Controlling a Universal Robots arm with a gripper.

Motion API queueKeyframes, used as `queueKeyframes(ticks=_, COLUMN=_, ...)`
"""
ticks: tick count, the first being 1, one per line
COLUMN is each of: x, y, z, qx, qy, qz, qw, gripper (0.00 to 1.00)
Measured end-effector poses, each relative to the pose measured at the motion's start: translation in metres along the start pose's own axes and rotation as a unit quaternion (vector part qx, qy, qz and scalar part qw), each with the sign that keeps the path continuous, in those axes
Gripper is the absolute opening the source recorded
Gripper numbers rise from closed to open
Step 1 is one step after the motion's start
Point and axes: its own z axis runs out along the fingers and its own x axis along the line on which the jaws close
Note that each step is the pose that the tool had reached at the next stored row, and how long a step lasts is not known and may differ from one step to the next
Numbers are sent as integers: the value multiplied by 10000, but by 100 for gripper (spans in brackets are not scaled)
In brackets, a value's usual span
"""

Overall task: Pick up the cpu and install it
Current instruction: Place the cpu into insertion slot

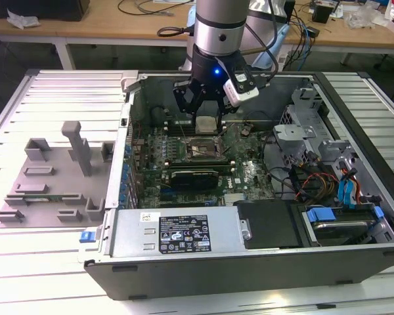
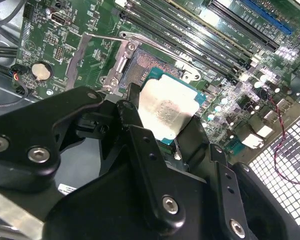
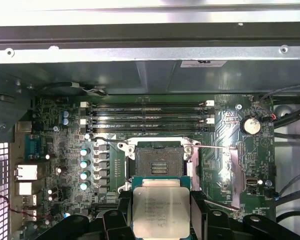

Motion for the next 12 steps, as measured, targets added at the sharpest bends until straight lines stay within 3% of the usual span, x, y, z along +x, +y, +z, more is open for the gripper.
queueKeyframes(ticks=10, x=0, y=2, z=2, qx=0, qy=0, qz=1, qw=10000, gripper=55)
queueKeyframes(ticks=12, x=0, y=3, z=3, qx=-3, qy=-6, qz=172, qw=9999, gripper=55)
